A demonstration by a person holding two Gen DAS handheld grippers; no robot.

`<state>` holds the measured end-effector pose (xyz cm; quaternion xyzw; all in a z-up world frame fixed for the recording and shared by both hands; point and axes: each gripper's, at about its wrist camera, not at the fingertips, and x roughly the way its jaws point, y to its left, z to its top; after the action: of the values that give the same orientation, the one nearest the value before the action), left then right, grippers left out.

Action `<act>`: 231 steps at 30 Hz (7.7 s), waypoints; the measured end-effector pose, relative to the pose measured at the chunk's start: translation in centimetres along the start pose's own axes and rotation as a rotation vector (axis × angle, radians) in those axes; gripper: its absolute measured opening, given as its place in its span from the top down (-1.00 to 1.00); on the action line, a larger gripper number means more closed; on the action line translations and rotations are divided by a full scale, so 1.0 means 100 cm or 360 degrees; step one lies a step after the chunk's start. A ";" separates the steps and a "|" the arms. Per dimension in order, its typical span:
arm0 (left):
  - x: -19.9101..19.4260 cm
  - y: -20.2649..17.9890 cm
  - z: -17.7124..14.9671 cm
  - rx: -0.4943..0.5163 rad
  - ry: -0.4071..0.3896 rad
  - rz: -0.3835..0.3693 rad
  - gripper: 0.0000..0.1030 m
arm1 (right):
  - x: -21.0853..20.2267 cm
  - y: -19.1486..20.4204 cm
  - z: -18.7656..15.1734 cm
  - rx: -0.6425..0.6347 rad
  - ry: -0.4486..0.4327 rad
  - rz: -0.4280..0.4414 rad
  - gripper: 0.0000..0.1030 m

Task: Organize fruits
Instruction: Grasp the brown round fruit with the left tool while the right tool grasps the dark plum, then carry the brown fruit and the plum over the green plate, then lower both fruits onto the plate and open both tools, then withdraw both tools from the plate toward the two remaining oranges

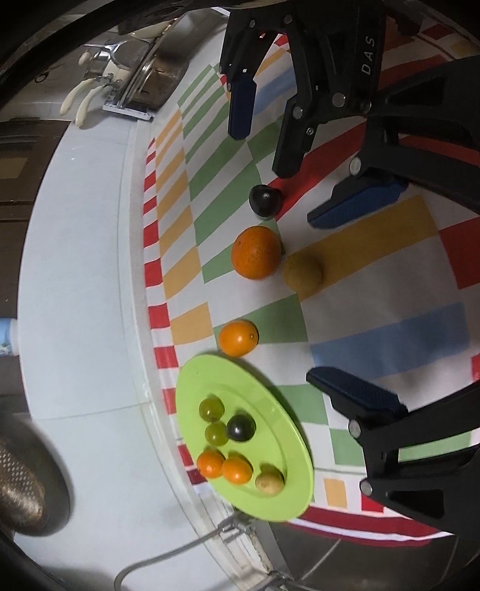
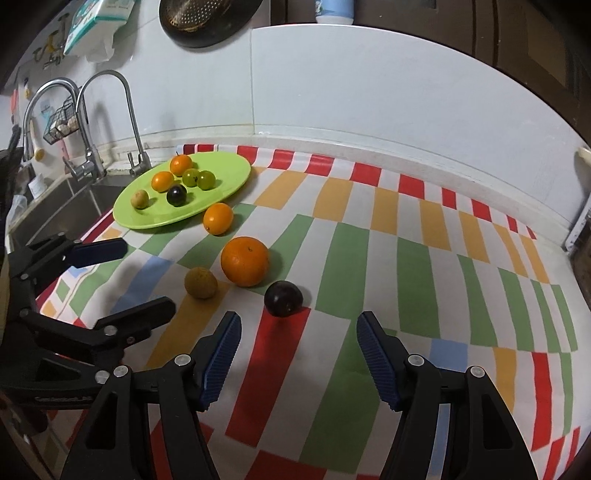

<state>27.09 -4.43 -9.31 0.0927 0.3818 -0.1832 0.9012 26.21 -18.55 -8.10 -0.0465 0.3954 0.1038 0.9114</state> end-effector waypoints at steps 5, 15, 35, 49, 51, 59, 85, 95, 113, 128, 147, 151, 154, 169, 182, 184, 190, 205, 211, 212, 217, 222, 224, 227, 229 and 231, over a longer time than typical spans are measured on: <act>0.014 -0.001 0.003 0.0025 0.0017 -0.0034 -0.27 | 0.011 -0.001 0.004 -0.0013 0.0022 0.0018 -0.16; 0.030 0.000 0.007 0.0018 0.0078 -0.0101 0.03 | 0.031 0.001 0.012 -0.0060 0.0063 0.0049 -0.01; 0.031 -0.002 0.008 -0.0005 0.0101 -0.0150 0.46 | 0.042 0.003 0.011 -0.0016 0.0091 0.0120 0.41; -0.014 0.001 0.006 -0.0064 0.0004 -0.0086 0.46 | 0.007 0.011 0.008 0.0000 0.0018 0.0140 0.42; -0.022 0.002 0.007 -0.0071 -0.0014 -0.0079 0.46 | 0.000 0.013 0.010 -0.0001 -0.0007 0.0143 0.42; -0.058 0.006 0.008 -0.0094 -0.0111 -0.0026 0.46 | -0.035 0.025 0.019 -0.0032 -0.0130 0.0146 0.41; -0.101 0.061 0.023 -0.0170 -0.0280 0.0215 0.46 | -0.054 0.076 0.077 -0.0048 -0.0342 0.0251 0.41; -0.096 0.091 0.041 -0.0240 -0.0301 0.0250 0.46 | -0.037 0.090 0.110 -0.0047 -0.0347 0.0291 0.41; -0.059 0.137 0.069 -0.0272 -0.0239 0.0344 0.46 | 0.025 0.107 0.169 -0.0128 -0.0227 0.0332 0.41; 0.000 0.175 0.080 -0.0291 -0.0105 0.0325 0.46 | 0.101 0.115 0.195 -0.0165 -0.0047 0.0341 0.42; 0.049 0.188 0.078 -0.0252 -0.0020 0.0278 0.31 | 0.164 0.113 0.204 -0.0074 0.0154 0.0335 0.40; 0.044 0.186 0.078 -0.0264 -0.0028 0.0284 0.30 | 0.159 0.112 0.203 -0.0078 0.0136 0.0324 0.39; 0.035 0.184 0.078 -0.0284 -0.0048 0.0287 0.28 | 0.149 0.107 0.203 -0.0063 0.0110 0.0330 0.39; -0.048 0.136 0.086 -0.0259 -0.0264 0.0265 -0.13 | 0.046 0.084 0.187 -0.0088 -0.0154 0.0279 0.17; -0.084 0.090 0.076 -0.0205 -0.0386 0.0184 -0.29 | -0.026 0.054 0.157 -0.0012 -0.0314 0.0159 -0.07; -0.085 0.085 0.074 -0.0184 -0.0387 0.0183 -0.35 | -0.032 0.051 0.149 -0.0002 -0.0332 0.0117 -0.14; -0.081 0.073 0.061 -0.0130 -0.0407 0.0156 -0.38 | -0.037 0.045 0.122 -0.0012 -0.0319 0.0020 -0.14; -0.052 0.048 0.035 0.0123 -0.0410 0.0040 -0.38 | -0.026 0.037 0.066 0.0056 -0.0233 -0.0032 -0.14; -0.033 0.042 0.027 0.0280 -0.0345 0.0009 -0.38 | -0.013 0.041 0.047 0.0023 -0.0167 -0.0038 -0.14; -0.028 0.041 0.026 0.0321 -0.0322 0.0004 -0.37 | -0.011 0.041 0.046 0.0028 -0.0155 -0.0027 -0.14; -0.008 0.040 0.026 0.0415 -0.0266 -0.0006 -0.33 | 0.006 0.040 0.035 0.0056 -0.0063 -0.0006 -0.14; 0.014 0.039 0.029 0.0462 -0.0197 -0.0056 -0.23 | 0.020 0.035 0.032 0.0087 -0.0007 0.0008 -0.14; 0.022 0.037 0.030 0.0490 -0.0178 -0.0061 -0.18 | 0.024 0.034 0.031 0.0090 0.0004 0.0025 -0.14; 0.032 0.038 0.032 0.0502 -0.0132 -0.0090 -0.12 | 0.032 0.036 0.031 0.0087 0.0020 0.0059 -0.14; 0.038 0.039 0.034 0.0500 -0.0100 -0.0104 0.02 | 0.035 0.037 0.032 0.0082 0.0023 0.0071 -0.14; 0.045 0.038 0.036 0.0495 -0.0071 -0.0116 0.05 | 0.039 0.035 0.033 0.0091 0.0024 0.0084 -0.13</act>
<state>33.87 -3.18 -9.92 0.2132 0.3319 -0.2747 0.8769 30.38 -13.97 -8.70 -0.0109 0.4061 0.1160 0.9064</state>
